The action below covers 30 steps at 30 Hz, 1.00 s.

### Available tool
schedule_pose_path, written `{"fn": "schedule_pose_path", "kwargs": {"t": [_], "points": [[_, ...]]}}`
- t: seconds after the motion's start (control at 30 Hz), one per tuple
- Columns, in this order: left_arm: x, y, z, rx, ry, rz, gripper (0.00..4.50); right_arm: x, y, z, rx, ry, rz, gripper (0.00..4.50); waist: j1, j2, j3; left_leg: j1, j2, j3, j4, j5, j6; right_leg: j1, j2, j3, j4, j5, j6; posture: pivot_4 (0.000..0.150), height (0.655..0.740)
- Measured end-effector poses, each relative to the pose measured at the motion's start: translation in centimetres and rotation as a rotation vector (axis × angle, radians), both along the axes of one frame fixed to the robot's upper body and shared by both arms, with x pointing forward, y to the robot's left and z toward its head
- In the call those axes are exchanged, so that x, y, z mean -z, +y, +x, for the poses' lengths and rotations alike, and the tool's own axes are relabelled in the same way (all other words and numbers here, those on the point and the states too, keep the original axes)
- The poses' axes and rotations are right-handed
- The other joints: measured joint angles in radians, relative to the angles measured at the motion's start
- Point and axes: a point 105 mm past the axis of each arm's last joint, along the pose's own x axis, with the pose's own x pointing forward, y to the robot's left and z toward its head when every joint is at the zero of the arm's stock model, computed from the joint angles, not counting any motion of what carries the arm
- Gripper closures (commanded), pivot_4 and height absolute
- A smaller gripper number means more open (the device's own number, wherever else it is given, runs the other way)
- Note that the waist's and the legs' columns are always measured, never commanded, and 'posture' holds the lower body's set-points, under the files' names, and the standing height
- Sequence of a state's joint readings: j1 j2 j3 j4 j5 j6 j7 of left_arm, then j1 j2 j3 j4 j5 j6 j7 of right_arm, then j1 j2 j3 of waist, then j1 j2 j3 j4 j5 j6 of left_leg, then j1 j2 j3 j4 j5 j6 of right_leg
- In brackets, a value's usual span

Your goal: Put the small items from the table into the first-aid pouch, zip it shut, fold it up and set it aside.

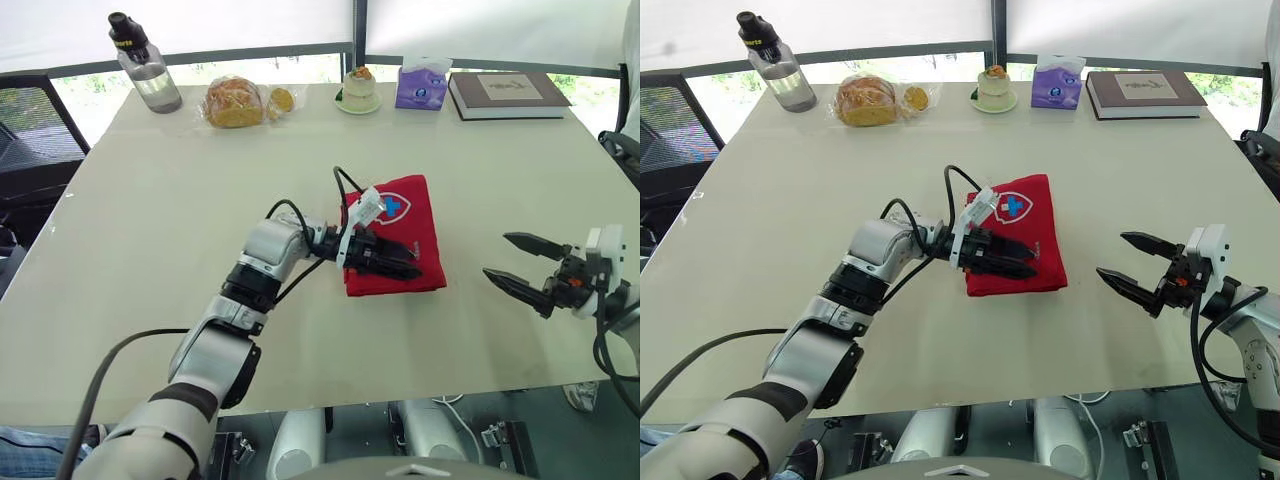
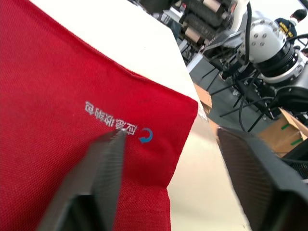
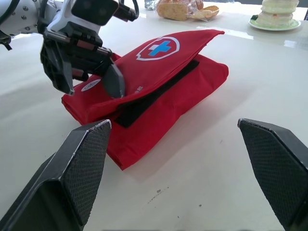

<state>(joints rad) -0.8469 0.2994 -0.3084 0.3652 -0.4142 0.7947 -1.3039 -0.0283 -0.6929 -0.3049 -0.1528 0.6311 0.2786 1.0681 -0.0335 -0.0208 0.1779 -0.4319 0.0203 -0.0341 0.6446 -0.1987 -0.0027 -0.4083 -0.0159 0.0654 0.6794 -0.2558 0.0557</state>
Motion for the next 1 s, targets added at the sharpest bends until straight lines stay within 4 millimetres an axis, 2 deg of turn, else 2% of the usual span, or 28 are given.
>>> {"fn": "schedule_pose_path", "kwargs": {"t": [0.13,0.3,0.4,0.5,0.53,0.57,0.63,0.67,0.7,0.73,0.87,1.0], "points": [[0.0,0.0,-0.9,0.077,-0.102,-0.005,4.48,-0.3,0.0,0.2,0.010,-0.010,0.000,0.00,-0.001,0.000,0.000,0.000,0.000,0.000,0.000,0.000,0.000,0.000,0.000,0.000,0.000,0.000,0.000,0.150,0.7400],[-0.9,-0.4,-1.3,0.117,-0.183,-0.037,4.48,-0.4,0.0,0.4,0.020,-0.017,-0.006,0.00,0.001,0.000,0.000,0.000,0.000,0.000,0.000,0.000,0.000,0.000,0.000,0.000,0.000,0.000,0.000,0.150,0.7400],[-2.6,-1.0,-0.8,0.093,-0.246,-0.121,4.48,-0.5,0.0,0.4,0.020,-0.019,-0.008,0.00,0.001,0.000,0.000,0.000,0.000,0.000,0.000,0.000,0.000,0.000,0.000,0.000,0.000,0.000,0.000,0.150,0.7400],[-4.6,-1.4,1.4,-0.031,-0.341,-0.196,4.48,-0.5,0.0,0.4,0.020,-0.019,-0.011,0.00,0.002,0.000,0.000,0.000,0.000,0.000,0.001,0.000,0.000,0.000,0.000,0.000,0.000,0.000,0.000,0.150,0.7400],[-4.7,-1.4,1.8,-0.055,-0.353,-0.196,4.48,-0.5,0.0,0.4,0.019,-0.019,-0.011,0.00,0.001,0.000,0.000,0.000,0.000,0.000,0.001,0.000,0.000,0.000,0.000,0.000,0.000,0.000,0.000,0.150,0.7400],[-4.2,-1.3,2.6,-0.097,-0.373,-0.172,4.48,-0.4,-0.1,0.3,0.020,-0.016,-0.013,0.00,0.001,0.000,0.000,0.000,0.000,0.000,0.001,0.000,0.000,0.000,0.000,0.000,0.000,0.000,0.000,0.150,0.7400],[-3.2,-1.3,3.0,-0.108,-0.392,-0.125,4.48,-0.3,-0.1,0.3,0.021,-0.013,-0.014,0.00,0.000,0.000,0.000,0.000,0.000,0.000,0.001,0.000,0.000,0.000,0.000,0.000,0.000,0.000,0.000,0.150,0.7400],[-1.4,-1.6,2.9,-0.086,-0.418,-0.043,4.48,-0.3,-0.1,0.3,0.022,-0.012,-0.015,0.00,0.000,0.000,0.000,0.000,0.000,0.000,0.001,0.000,0.000,0.000,0.000,0.000,0.000,0.000,0.000,0.150,0.7400],[-0.6,-1.8,2.8,-0.077,-0.418,-0.016,4.48,-0.3,-0.1,0.3,0.022,-0.012,-0.015,0.00,0.000,0.000,0.000,0.000,0.000,0.000,0.001,0.000,0.000,0.000,0.000,0.000,0.000,0.000,0.000,0.150,0.7400],[0.3,-2.3,2.7,-0.068,-0.426,0.013,4.48,-0.3,-0.1,0.3,0.023,-0.012,-0.017,0.00,0.001,0.000,0.000,0.000,0.000,0.000,0.001,0.000,0.000,0.000,0.000,0.000,0.000,0.000,0.000,0.150,0.7400],[2.0,-3.9,1.8,0.011,-0.509,0.097,4.48,-0.3,-0.1,0.3,0.025,-0.012,-0.019,0.00,0.011,0.001,-0.001,0.002,0.000,0.000,0.002,0.000,0.000,0.004,0.000,0.000,-0.001,0.000,0.001,0.150,0.7400],[3.7,-4.5,0.3,0.139,-0.579,0.174,4.48,-0.1,-0.1,0.0,0.030,-0.005,-0.023,0.00,0.018,0.002,-0.002,0.003,0.000,0.000,0.002,0.000,0.000,0.004,0.000,0.000,-0.001,0.000,0.001,0.150,0.7400]]}}
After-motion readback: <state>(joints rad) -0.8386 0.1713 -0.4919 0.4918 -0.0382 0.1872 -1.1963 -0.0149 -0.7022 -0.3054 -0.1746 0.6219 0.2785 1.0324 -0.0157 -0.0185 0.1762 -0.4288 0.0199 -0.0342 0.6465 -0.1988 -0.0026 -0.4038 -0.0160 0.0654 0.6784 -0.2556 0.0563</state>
